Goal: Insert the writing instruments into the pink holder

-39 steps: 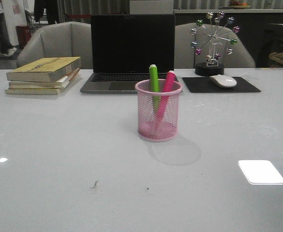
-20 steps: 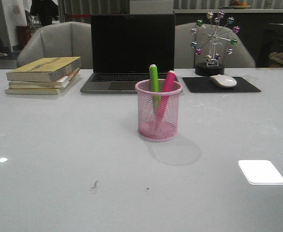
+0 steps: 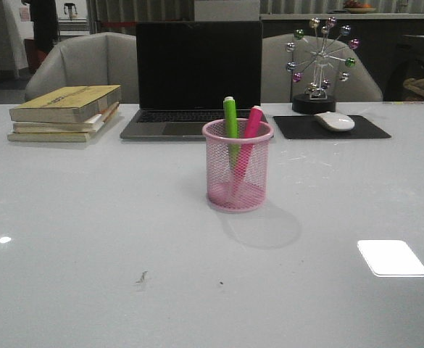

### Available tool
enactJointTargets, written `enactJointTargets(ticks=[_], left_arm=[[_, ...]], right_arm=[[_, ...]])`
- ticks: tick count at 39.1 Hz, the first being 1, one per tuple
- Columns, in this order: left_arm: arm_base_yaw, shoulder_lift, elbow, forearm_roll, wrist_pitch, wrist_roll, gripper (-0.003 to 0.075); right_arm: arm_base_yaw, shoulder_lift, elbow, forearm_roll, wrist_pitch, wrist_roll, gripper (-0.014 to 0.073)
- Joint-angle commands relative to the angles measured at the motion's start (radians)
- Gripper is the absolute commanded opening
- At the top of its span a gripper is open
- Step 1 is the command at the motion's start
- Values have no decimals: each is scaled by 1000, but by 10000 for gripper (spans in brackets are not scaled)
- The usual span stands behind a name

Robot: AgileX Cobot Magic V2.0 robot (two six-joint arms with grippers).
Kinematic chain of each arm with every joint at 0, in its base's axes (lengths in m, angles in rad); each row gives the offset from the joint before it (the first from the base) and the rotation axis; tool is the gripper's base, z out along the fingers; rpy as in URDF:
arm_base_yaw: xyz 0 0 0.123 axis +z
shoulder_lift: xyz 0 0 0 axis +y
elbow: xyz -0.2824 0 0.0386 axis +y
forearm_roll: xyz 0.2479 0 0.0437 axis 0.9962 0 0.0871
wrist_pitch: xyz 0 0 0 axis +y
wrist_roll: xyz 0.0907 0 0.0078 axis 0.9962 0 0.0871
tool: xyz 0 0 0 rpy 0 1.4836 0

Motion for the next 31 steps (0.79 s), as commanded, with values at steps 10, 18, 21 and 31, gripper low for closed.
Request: enactJointTargets(ticks=[10,18,21,31], left_arm=[[2,5,-27,-16,-89,1,438],[2,5,-27,-16,-89,1,438],[2,5,-27,-16,-89,1,438],[21,5,-27,-16,-89,1,438]], right_arm=[[2,-17,-28,-3,-65,-8,29],[2,-98,-27,2,-75,-8,29],[2,-139,-27,2,-81,-8,29],[2,-333,-26,-11,-80,-8,29]])
